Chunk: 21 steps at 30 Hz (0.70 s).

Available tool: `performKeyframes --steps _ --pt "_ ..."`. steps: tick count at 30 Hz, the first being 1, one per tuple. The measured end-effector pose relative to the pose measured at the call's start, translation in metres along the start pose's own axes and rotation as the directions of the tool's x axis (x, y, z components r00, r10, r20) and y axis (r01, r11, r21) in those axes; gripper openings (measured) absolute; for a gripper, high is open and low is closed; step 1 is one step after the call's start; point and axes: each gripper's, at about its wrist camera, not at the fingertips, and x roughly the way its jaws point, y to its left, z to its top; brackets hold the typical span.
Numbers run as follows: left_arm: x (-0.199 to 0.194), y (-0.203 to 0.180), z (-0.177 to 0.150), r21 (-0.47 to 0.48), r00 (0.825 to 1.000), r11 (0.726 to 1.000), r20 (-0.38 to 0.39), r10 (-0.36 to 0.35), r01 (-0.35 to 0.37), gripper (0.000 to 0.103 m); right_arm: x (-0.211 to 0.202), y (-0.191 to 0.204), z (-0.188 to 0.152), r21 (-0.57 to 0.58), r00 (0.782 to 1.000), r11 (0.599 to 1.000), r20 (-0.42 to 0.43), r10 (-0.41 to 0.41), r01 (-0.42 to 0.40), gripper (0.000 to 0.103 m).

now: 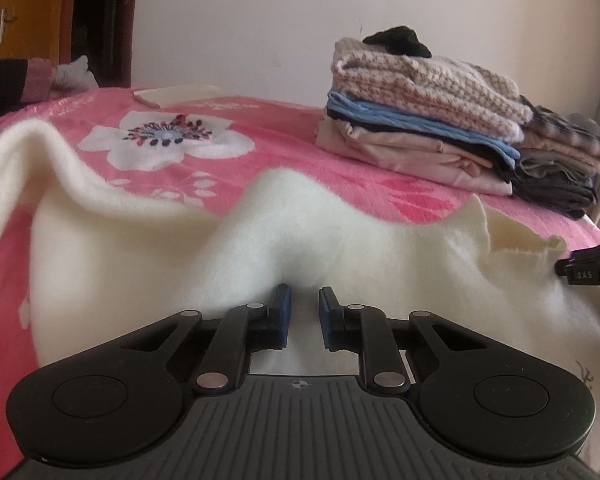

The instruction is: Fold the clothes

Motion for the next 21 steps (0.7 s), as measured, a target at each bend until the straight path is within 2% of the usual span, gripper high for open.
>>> performKeyframes --steps 2,4,5,7,8,9,10,11,12,13,15,16,17,18,19,20,21 --pt "0.000 0.000 -0.001 -0.005 1.000 1.000 0.008 0.003 -0.003 0.019 0.000 -0.006 0.002 0.020 1.000 1.000 -0.006 -0.007 0.007 0.047" --pt "-0.001 0.002 -0.001 -0.010 1.000 1.000 0.016 0.001 -0.001 0.019 -0.012 -0.014 0.003 0.065 1.000 0.998 0.014 -0.005 0.004 0.044" --pt "-0.001 0.003 -0.001 -0.013 1.000 1.000 0.019 0.000 0.000 0.019 -0.023 -0.016 0.004 0.079 0.999 0.997 0.039 -0.013 0.010 0.036" --pt "0.000 0.005 0.000 -0.019 1.000 1.000 0.023 -0.001 0.001 0.019 -0.045 -0.020 0.007 0.107 0.995 0.994 0.090 -0.030 0.020 0.036" --pt "0.001 0.006 0.000 -0.021 1.000 1.000 0.025 -0.001 0.001 0.019 -0.060 -0.020 0.008 0.125 0.993 0.992 0.120 0.014 -0.030 0.037" --pt "0.001 0.006 0.000 -0.021 1.000 1.000 0.027 0.001 -0.001 0.019 -0.070 -0.010 0.008 0.066 0.982 0.987 0.131 0.135 -0.144 0.037" --pt "0.002 0.006 0.000 -0.018 1.000 1.000 0.029 0.004 -0.003 0.019 -0.081 0.002 0.008 0.005 0.958 0.966 0.133 0.255 -0.258 0.037" --pt "0.002 0.005 0.000 -0.015 1.000 1.000 0.030 0.006 -0.005 0.019 -0.092 0.013 0.008 -0.057 0.920 0.928 0.128 0.371 -0.367 0.037" --pt "0.002 0.005 0.000 -0.012 0.999 1.000 0.031 0.008 -0.008 0.019 -0.102 0.024 0.008 -0.117 0.868 0.875 0.115 0.482 -0.470 0.037" --pt "0.002 0.004 -0.001 -0.010 0.999 1.000 0.032 0.009 -0.009 0.019 -0.112 0.044 0.002 -0.234 0.814 0.804 0.075 0.576 -0.547 0.036" --pt "0.001 0.006 -0.001 -0.015 0.999 1.000 0.033 0.005 -0.004 0.019 -0.121 0.081 -0.016 -0.433 0.762 0.679 -0.028 0.647 -0.593 0.036" --pt "0.001 0.006 -0.001 -0.018 0.999 1.000 0.034 0.003 -0.002 0.019 -0.118 0.092 -0.025 -0.481 0.760 0.641 -0.085 0.645 -0.598 0.036" --pt "0.001 0.007 -0.001 -0.020 0.999 1.000 0.034 0.001 0.000 0.019 -0.111 0.096 -0.033 -0.514 0.776 0.630 -0.121 0.619 -0.582 0.035" --pt "0.001 0.007 -0.001 -0.021 0.999 1.000 0.035 0.000 0.001 0.019 -0.100 0.092 -0.040 -0.522 0.800 0.647 -0.125 0.587 -0.556 0.035" --pt "0.001 0.007 -0.001 -0.022 0.999 1.000 0.036 0.000 0.001 0.019 -0.093 0.078 -0.038 -0.473 0.795 0.672 -0.111 0.596 -0.570 0.035" --pt "0.001 0.007 -0.001 -0.020 0.999 1.000 0.035 0.000 0.000 0.019 -0.084 0.061 -0.032 -0.396 0.821 0.737 -0.085 0.564 -0.548 0.035" --pt "0.001 0.006 -0.001 -0.019 0.999 1.000 0.035 0.001 0.000 0.019 -0.075 0.044 -0.025 -0.314 0.847 0.795 -0.062 0.528 -0.519 0.028"
